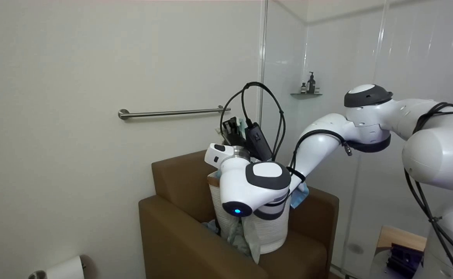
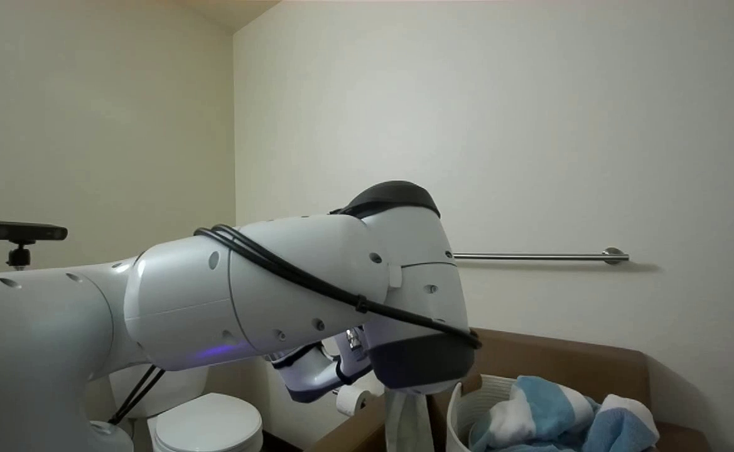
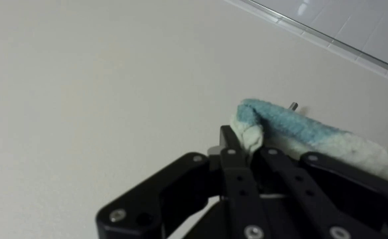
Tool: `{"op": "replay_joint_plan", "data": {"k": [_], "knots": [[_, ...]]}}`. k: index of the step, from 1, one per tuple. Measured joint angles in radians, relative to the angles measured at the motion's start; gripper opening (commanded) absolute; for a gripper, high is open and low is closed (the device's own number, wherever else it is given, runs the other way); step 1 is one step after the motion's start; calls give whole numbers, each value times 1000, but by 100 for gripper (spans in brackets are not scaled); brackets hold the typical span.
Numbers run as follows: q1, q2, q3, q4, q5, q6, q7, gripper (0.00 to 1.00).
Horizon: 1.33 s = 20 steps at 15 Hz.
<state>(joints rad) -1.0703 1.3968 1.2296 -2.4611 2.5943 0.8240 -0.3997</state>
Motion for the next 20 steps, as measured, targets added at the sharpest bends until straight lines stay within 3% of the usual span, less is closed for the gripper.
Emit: {"op": "replay_joint_plan", "data": {"k": [6, 10, 15, 20], "knots": [[198, -84, 223, 21, 5, -195, 7, 10], [229, 5, 361, 138, 8, -104, -110, 10], [234, 73, 377, 213, 7, 96, -295, 8], [246, 72, 360, 174, 7, 102, -364, 8]]}}
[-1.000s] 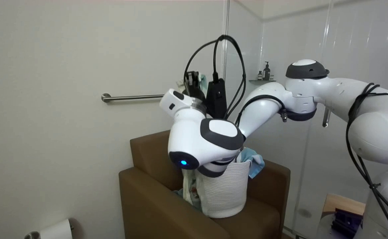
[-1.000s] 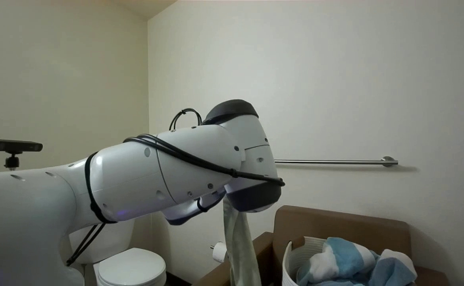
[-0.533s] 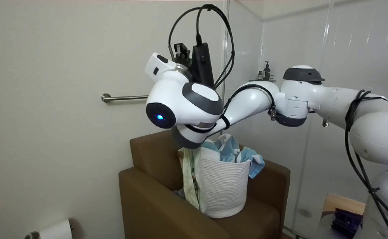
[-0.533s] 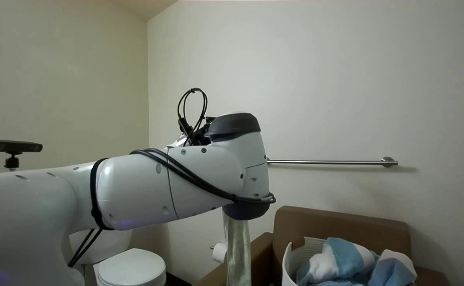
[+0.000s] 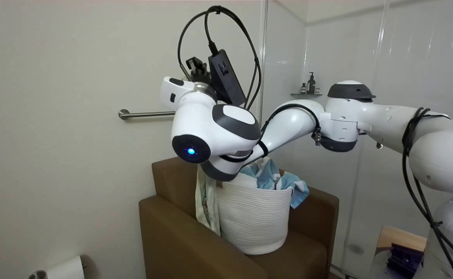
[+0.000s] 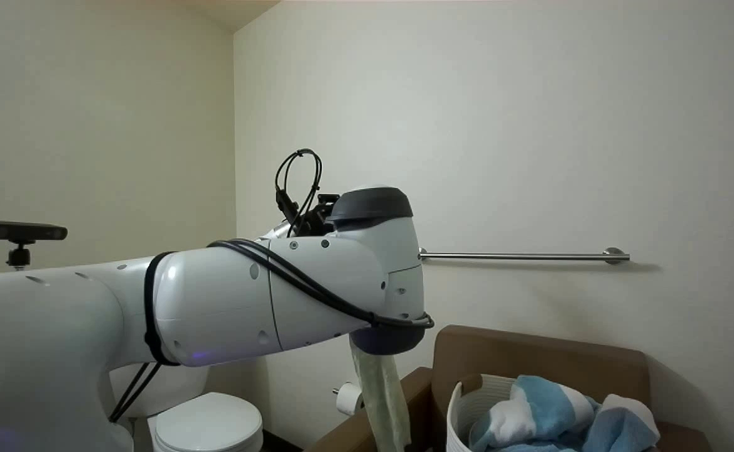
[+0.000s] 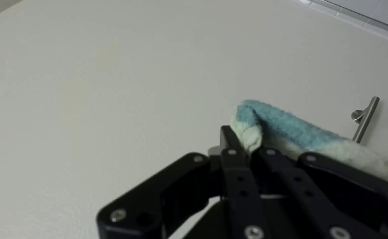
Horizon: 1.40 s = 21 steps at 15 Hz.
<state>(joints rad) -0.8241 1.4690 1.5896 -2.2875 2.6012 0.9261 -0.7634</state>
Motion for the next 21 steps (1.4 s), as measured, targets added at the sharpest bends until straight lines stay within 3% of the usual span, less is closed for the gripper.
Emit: {"op": "replay_joint_plan", "data": {"k": [6, 10, 13, 17, 21], "knots": [[11, 0, -13, 4, 0, 13, -20, 10], [95, -1, 14, 32, -1, 92, -243, 10], [193, -2, 83, 162, -1, 169, -450, 11], [299, -13, 180, 432, -1, 353, -666, 10], [363, -39, 147, 664, -1, 462, -744, 8]]}}
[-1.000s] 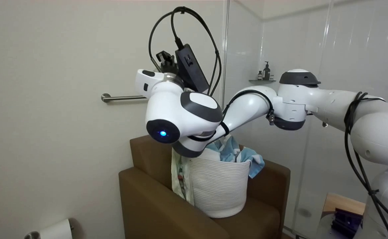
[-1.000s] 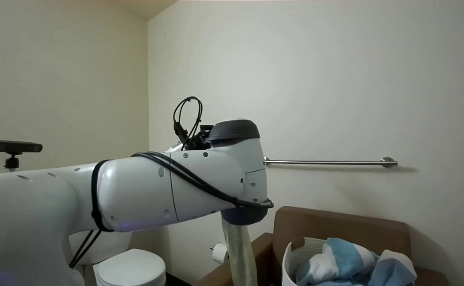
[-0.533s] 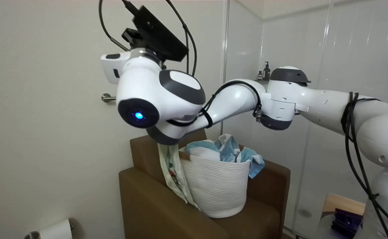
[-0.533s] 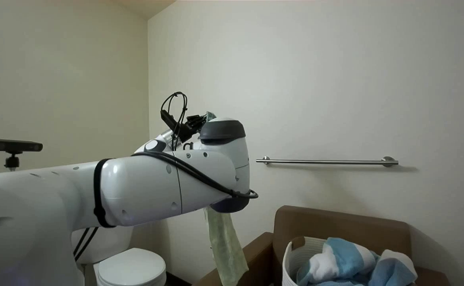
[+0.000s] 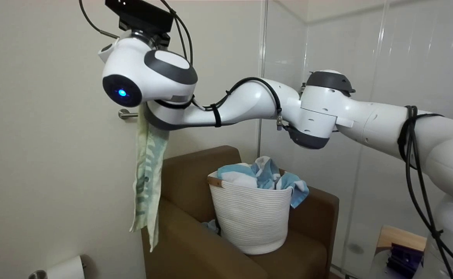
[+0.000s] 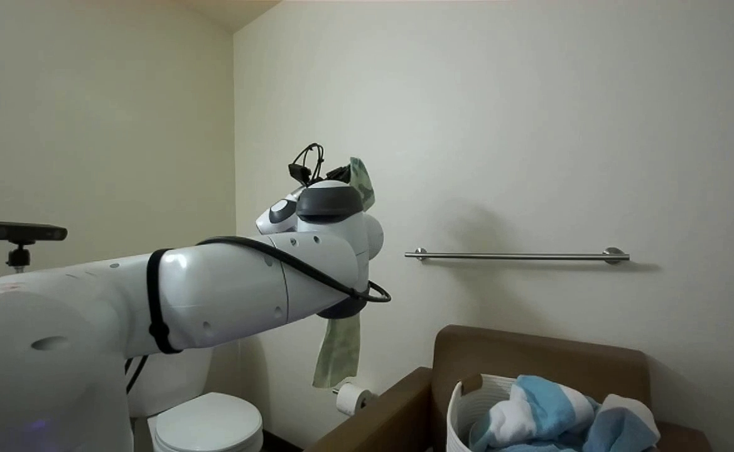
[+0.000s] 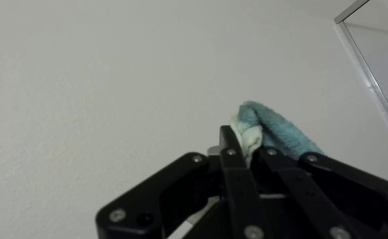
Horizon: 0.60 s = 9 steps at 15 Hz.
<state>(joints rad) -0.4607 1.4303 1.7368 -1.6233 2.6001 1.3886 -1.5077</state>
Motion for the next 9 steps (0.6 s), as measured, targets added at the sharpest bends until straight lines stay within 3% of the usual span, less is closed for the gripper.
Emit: {"op": "replay_joint_plan", "data": {"k": [4, 9], "knots": [[15, -13, -112, 101, -2, 4, -35, 8], [23, -22, -123, 106, -2, 2, -59, 9]]}}
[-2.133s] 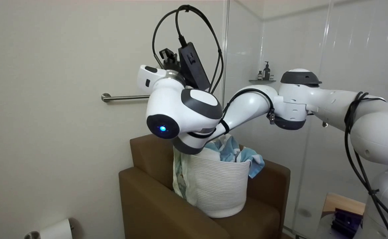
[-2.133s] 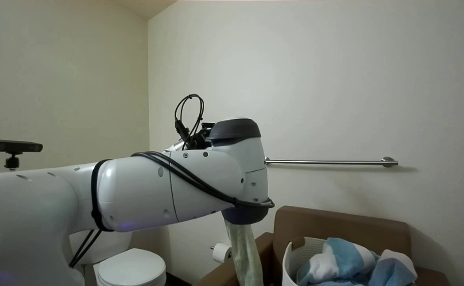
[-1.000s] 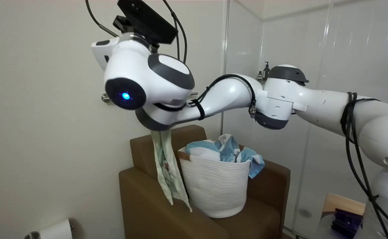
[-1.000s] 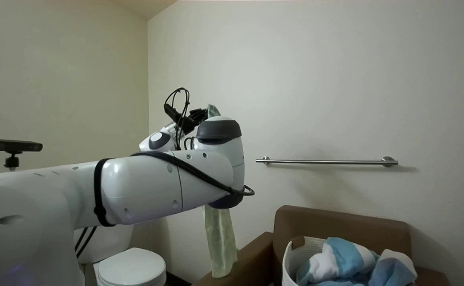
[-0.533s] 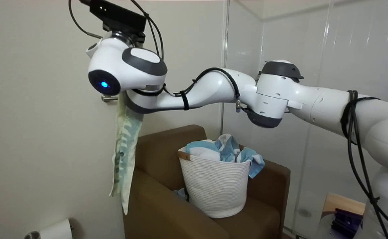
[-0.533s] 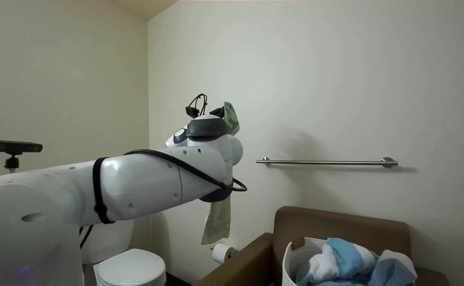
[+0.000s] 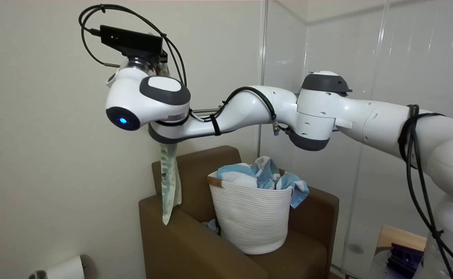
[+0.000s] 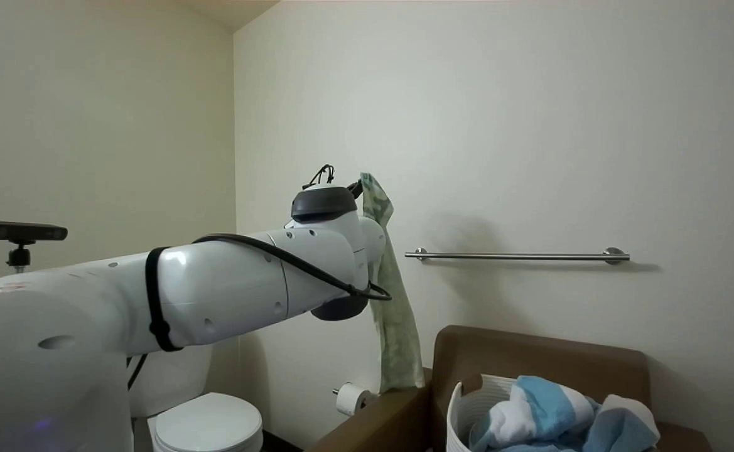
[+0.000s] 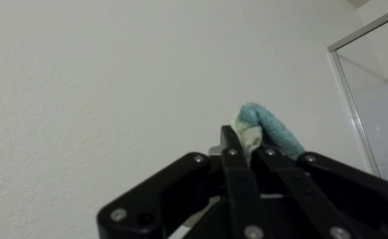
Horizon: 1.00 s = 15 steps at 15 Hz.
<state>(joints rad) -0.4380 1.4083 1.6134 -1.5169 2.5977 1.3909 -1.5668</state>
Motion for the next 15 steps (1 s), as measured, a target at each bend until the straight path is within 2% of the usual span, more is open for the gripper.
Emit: {"op": "replay_joint_plan", "data": {"k": [3, 6, 10, 13, 15], "knots": [[16, 40, 47, 47, 2, 139, -100, 11], [93, 62, 45, 156, 2, 205, -234, 10], [205, 65, -55, 288, 2, 189, -350, 10], [229, 70, -160, 315, 2, 154, -425, 8], [229, 74, -194, 312, 2, 142, -507, 9]]}}
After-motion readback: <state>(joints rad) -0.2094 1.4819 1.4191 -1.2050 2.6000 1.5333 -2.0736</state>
